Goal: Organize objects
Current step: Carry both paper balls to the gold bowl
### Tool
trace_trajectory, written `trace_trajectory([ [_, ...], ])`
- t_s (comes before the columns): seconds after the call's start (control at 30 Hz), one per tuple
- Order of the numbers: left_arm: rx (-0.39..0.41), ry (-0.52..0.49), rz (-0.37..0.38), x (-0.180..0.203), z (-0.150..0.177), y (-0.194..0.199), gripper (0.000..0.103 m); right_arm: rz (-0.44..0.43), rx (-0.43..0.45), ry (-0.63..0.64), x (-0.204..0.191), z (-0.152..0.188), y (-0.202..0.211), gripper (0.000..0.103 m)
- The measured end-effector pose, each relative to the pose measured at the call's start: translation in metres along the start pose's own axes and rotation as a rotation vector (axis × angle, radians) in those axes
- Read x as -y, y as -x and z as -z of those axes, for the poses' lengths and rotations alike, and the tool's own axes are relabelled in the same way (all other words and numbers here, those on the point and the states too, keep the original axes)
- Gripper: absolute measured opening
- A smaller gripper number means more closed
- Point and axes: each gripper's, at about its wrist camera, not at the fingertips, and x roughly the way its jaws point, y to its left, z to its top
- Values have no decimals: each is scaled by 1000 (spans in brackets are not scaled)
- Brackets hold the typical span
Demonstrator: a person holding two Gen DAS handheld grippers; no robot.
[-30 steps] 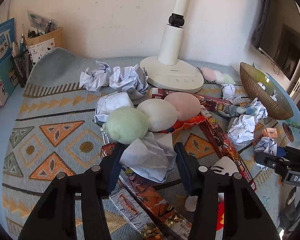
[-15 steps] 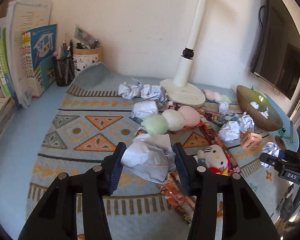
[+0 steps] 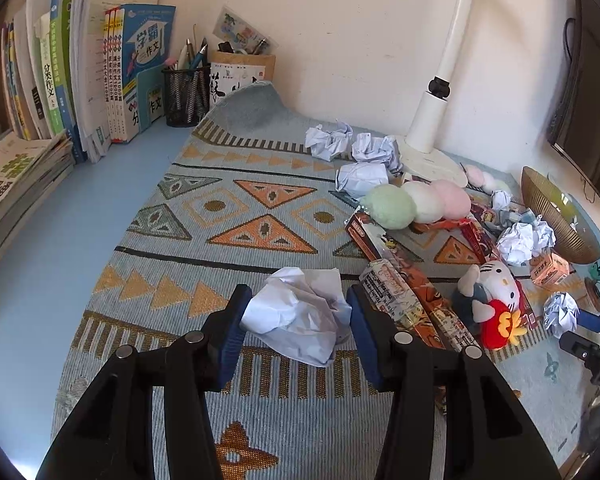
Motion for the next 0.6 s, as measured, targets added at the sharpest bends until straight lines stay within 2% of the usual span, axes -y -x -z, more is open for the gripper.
trace_trajectory([
  [0.1,1,-8,-7,3,0,0,46,-20,-2,-46,5,-6,-2,87],
  [0.13,2,-13,-9,4,1,0,46,-33,-3,-67,8,-8,-4,82],
  [0.17,2,-17,-10,4,1,1,46,-41,-8,-86,10,-10,-6,63],
  [0.23,5,-26,-16,7,1,2,46,-51,-32,-103,12,-9,-12,51],
  [0.3,10,-30,-6,10,0,7,46,-47,-18,-107,12,-8,-9,50],
  [0.4,22,-29,84,26,-4,20,46,-65,39,-118,15,-7,5,50],
  [0.5,37,-86,143,57,-16,30,46,-59,74,-147,24,-10,17,50],
  [0.6,51,-154,233,101,-36,35,46,-12,137,-165,42,-18,40,50],
])
